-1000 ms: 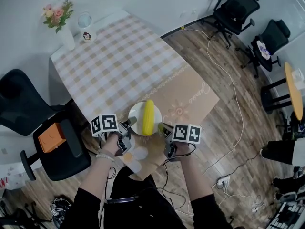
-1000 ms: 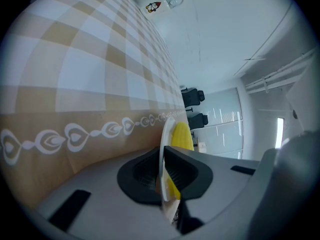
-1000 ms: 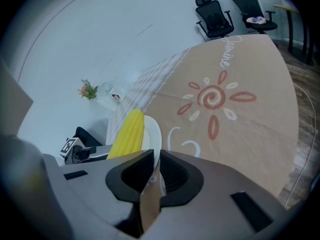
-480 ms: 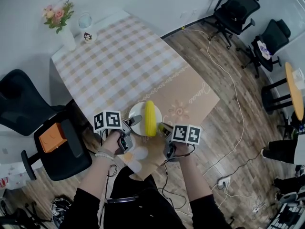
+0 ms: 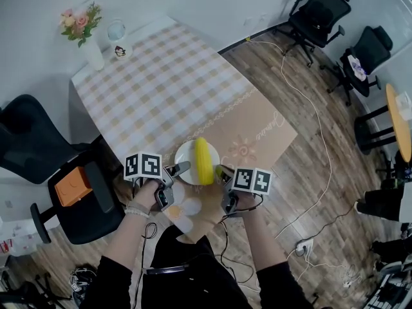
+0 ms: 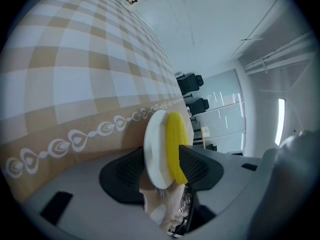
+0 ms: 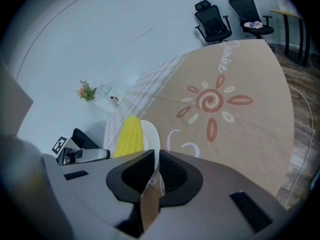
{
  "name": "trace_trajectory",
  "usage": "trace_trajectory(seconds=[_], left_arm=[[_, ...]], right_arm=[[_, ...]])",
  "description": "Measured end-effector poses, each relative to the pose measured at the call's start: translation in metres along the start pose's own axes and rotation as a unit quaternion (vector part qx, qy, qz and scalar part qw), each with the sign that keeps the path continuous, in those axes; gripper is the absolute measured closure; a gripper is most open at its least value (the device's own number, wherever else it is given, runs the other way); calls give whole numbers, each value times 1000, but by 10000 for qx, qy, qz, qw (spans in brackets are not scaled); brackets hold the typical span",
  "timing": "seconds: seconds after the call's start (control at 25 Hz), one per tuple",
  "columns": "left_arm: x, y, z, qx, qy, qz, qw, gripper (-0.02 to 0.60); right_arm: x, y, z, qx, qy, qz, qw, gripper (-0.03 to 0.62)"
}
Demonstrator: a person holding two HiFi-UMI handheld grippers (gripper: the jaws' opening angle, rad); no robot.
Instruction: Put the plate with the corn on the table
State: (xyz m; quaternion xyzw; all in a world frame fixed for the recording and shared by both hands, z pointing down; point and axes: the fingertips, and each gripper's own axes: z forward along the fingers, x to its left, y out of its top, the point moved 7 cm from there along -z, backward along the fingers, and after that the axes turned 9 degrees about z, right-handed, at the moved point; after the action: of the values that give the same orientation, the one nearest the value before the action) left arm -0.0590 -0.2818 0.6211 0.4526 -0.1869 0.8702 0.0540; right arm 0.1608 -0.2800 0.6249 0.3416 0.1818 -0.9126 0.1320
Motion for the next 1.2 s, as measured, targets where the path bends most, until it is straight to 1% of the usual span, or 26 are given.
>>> trace_trajectory(seconds=[0.08,0.2,0.36,0.48,0.52,0.6,0.72,0.8,0.88,0.96,1.08,1.2], left_arm=[[3,2,-4,10,-38,-7,10000,367],[13,14,-14,60,-22,33,10000,367],[6,-8,-13,126,79,208,9997,367],[2,-19,-17,103,241,415,9988,370],[0,-23,-19,49,317,520,9981,384],[-4,-29,-23,-129,497,748,9959,452],[-3,-20,-40,-470,709,1048,9909,540],[-3,-8,-52,-707,742,1238,9870,559],[-14,-11,-57,-912,753,1465,9821,565],[-29,-15,-60,-1086,770,1760,9753,568],[-55,-15,-64,-1369,772,2278,9609,569],[-85,-31,-69,-1541,783,2747,9459,569]], right_arm=[[3,1,2,-51,-19,14,10000,533],[17,7,16,-99,-40,-2,9999,533],[3,-1,0,-102,-1,-224,9997,533],[-2,-5,-8,-167,25,-226,9996,533],[-5,-6,-11,-202,26,-252,9995,534],[-9,-8,-18,-294,-10,-378,9989,542],[-3,-6,-20,-548,-108,-561,9969,547],[8,-1,-21,-810,-133,-710,9941,548],[13,0,-34,-1082,-126,-975,9893,548],[17,-1,-51,-1328,-148,-1254,9831,549],[28,-1,-71,-1672,-182,-1639,9720,549],[34,-15,-98,-1907,-220,-1982,9612,551]])
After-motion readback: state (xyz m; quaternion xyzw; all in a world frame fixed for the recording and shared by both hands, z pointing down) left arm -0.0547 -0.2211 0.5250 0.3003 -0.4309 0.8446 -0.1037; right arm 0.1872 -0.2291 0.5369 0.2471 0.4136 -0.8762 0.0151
